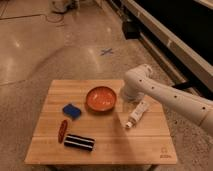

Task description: Pick up the ceramic bowl

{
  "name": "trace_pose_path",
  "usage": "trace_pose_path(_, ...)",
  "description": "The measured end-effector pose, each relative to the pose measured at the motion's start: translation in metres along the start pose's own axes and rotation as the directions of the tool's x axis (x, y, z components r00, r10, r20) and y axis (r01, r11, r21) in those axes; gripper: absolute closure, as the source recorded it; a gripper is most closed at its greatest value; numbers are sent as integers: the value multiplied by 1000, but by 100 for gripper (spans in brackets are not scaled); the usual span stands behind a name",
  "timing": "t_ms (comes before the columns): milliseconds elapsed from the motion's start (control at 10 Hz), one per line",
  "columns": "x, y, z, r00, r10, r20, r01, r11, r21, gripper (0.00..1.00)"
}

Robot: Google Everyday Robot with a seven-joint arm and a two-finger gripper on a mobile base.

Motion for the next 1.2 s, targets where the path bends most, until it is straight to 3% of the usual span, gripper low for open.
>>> trace_pose_path(400, -34, -16, 32, 998, -60, 31, 60, 998, 4, 35)
trace_pose_path(900, -53, -10, 69, 992, -126, 28, 126, 991, -35, 35)
trace_pose_path(1100, -58, -12, 79, 988, -152, 26, 152, 988, -27, 44)
trace_pose_path(1200, -59, -12, 81, 987, -159, 26, 160, 987, -22, 56)
